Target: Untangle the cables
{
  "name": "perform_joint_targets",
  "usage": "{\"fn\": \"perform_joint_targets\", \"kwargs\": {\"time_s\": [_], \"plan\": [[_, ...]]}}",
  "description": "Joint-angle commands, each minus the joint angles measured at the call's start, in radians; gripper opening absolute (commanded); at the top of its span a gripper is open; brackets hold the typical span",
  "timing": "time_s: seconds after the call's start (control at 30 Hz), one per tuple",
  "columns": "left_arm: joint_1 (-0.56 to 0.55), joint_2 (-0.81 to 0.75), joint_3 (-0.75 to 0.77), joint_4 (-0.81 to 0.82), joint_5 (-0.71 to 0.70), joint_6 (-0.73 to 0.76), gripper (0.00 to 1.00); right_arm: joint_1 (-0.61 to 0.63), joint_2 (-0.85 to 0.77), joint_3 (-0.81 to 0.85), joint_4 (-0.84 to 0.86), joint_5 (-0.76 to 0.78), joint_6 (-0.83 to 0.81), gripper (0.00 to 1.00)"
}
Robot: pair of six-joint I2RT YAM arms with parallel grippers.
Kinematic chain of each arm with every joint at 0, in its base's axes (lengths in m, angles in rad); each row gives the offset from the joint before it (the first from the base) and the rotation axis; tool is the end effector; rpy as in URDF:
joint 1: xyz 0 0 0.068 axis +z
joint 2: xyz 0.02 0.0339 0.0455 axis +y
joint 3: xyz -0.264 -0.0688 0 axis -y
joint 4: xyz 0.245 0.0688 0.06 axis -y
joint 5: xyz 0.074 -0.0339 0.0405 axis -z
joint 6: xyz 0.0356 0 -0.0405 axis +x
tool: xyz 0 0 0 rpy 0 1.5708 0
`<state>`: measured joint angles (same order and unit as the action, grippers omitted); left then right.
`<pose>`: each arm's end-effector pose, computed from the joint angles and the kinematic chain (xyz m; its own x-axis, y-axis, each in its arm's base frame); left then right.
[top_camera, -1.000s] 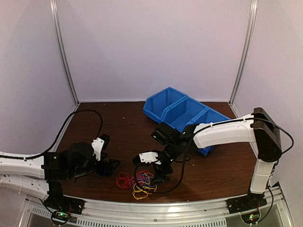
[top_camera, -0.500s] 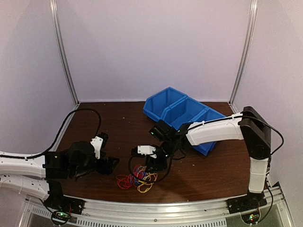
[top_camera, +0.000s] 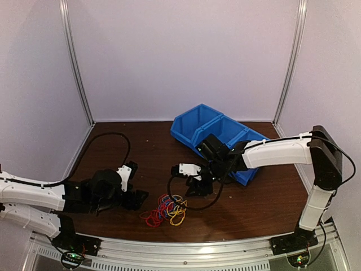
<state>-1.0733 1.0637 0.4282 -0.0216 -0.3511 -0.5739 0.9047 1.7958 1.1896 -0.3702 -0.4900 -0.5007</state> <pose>0.1108 -0.1784 0.1815 -0.6222 0.0776 -0.7790 0.4256 0.8687 -0.2534 0.2176 0.3040 0.1932 -0.0379 -0.7337 -0.6784 -0.9972 -0.0162 0.0732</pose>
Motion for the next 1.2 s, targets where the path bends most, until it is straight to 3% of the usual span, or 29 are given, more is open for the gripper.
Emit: {"fn": "perform_joint_targets", "kwargs": {"time_s": [0.0, 0.47, 0.7, 0.9, 1.17], "plan": [[0.039, -0.009, 0.009, 0.057, 0.052, -0.025, 0.77, 0.002, 0.026, 0.102, -0.016, -0.003, -0.022, 0.47], [0.078, -0.052, -0.027, 0.027, 0.092, -0.078, 0.75, 0.072, 0.268, 0.386, -0.142, -0.082, -0.062, 0.46], [0.092, -0.072, -0.052, 0.026, 0.108, -0.082, 0.75, 0.078, 0.319, 0.427, -0.169, -0.120, -0.062, 0.44], [0.094, -0.075, -0.062, 0.028, 0.108, -0.082, 0.75, 0.079, 0.331, 0.444, -0.181, -0.163, -0.061, 0.33], [0.098, -0.090, -0.081, 0.039, 0.115, -0.096, 0.75, 0.079, 0.346, 0.479, -0.193, -0.182, -0.055, 0.11]]}}
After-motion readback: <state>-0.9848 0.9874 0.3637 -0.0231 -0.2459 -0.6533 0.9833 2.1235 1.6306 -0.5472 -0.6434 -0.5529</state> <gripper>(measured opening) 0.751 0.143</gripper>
